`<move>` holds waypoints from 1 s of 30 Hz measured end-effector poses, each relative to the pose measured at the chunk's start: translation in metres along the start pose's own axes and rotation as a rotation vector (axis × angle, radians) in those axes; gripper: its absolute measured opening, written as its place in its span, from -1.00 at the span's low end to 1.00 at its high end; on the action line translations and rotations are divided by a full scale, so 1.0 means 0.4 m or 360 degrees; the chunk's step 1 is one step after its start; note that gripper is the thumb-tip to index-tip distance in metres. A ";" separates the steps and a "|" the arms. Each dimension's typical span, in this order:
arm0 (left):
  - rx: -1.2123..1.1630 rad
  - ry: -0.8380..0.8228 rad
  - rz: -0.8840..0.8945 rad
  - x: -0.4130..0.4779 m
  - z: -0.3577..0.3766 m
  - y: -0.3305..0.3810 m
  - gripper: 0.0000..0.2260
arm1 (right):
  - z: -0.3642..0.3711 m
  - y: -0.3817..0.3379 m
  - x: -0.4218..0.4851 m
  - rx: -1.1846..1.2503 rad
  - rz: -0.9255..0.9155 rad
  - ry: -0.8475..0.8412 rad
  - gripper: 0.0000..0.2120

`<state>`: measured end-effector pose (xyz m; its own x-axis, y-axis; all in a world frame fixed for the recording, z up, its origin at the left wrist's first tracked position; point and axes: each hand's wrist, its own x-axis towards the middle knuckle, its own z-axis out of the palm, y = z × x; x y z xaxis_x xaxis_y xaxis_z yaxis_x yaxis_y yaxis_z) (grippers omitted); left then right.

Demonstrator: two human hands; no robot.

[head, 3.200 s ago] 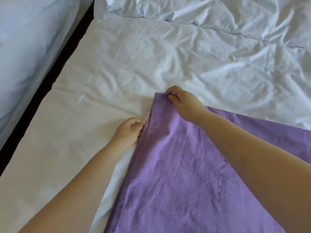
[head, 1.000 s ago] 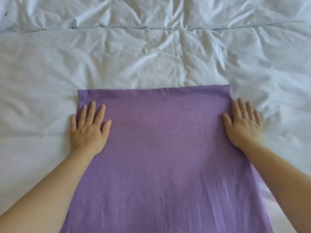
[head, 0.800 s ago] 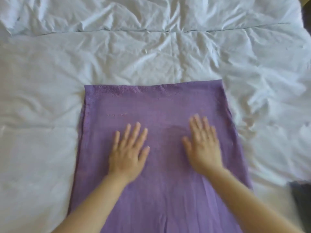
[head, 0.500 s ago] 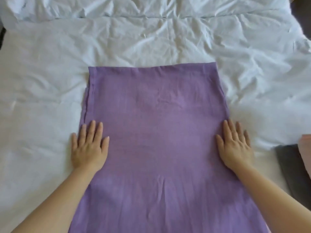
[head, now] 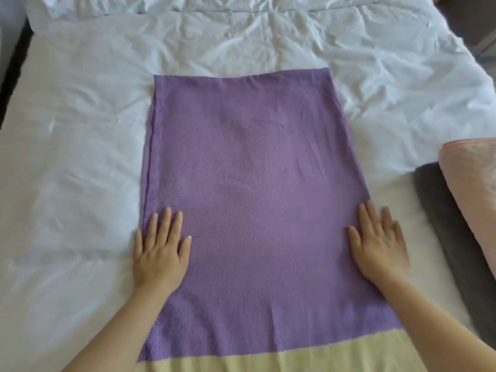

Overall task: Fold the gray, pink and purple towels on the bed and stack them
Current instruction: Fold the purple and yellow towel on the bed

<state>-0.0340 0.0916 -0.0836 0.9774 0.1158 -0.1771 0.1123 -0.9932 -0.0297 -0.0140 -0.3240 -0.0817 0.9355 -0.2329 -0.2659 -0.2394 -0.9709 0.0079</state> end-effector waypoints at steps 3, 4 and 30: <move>-0.0132 0.0160 0.0079 -0.071 -0.020 0.088 -0.45 | -0.016 -0.078 -0.074 0.0174 -0.0038 0.0188 -0.41; -0.0181 0.0187 0.0219 -0.104 -0.020 0.135 -0.46 | -0.017 -0.130 -0.109 0.0269 -0.0173 0.0238 -0.40; -0.1156 0.0081 -0.0856 -0.727 0.090 0.019 -0.46 | 0.171 0.232 -0.648 0.0975 0.0308 0.0050 -0.53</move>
<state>-0.3238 0.0506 -0.0679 0.7651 0.5826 -0.2743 0.6248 -0.5684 0.5353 -0.2966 -0.3498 -0.0781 0.8654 -0.4112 -0.2863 -0.5010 -0.7053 -0.5015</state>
